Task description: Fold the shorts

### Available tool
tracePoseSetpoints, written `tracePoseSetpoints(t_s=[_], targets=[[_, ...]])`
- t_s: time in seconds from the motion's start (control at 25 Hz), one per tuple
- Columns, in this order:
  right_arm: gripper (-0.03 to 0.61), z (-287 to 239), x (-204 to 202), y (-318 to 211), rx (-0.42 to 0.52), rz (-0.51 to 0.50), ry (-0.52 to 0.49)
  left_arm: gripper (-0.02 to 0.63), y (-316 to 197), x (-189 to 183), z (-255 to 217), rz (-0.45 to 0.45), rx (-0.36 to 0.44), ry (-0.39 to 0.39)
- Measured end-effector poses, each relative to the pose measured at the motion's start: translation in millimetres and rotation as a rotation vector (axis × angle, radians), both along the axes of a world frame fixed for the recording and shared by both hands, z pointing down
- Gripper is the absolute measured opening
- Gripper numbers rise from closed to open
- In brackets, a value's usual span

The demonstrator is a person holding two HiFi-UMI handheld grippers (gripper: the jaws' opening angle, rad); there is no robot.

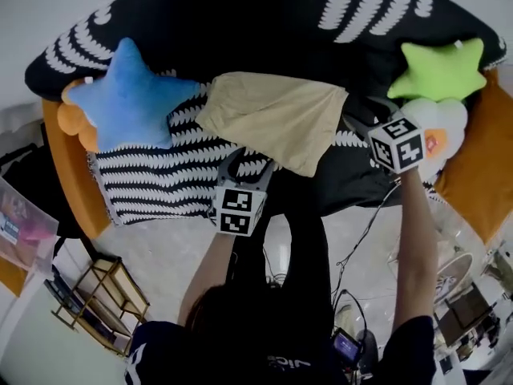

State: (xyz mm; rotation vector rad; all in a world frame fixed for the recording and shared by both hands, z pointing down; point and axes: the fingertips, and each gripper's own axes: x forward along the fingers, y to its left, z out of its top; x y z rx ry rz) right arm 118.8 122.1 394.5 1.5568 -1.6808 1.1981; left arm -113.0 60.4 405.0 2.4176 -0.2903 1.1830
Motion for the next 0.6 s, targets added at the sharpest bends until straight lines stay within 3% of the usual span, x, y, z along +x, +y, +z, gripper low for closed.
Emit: tracePoseSetpoints(t_s=[0.12, 0.32, 0.44, 0.6], targets=[[0.255, -9.3, -16.0, 14.7, -0.003, -0.104, 0.028, 0.276, 33.0, 4.6, -6.4, 0.108, -0.003, 0.012], [0.23, 2.5, -16.9, 34.2, -0.01, -0.346, 0.103, 0.252, 86.8, 15.7, -1.1, 0.201, 0.001, 0.003], [0.233, 16.4, -17.8, 37.8, -0.009, -0.531, 0.123, 0.244, 118.0, 21.8, 15.4, 0.198, 0.002, -0.043], [0.264, 34.1, -18.8, 47.0, 0.011, -0.864, 0.154, 0.244, 151.6, 33.3, 40.0, 0.181, 0.037, -0.133]])
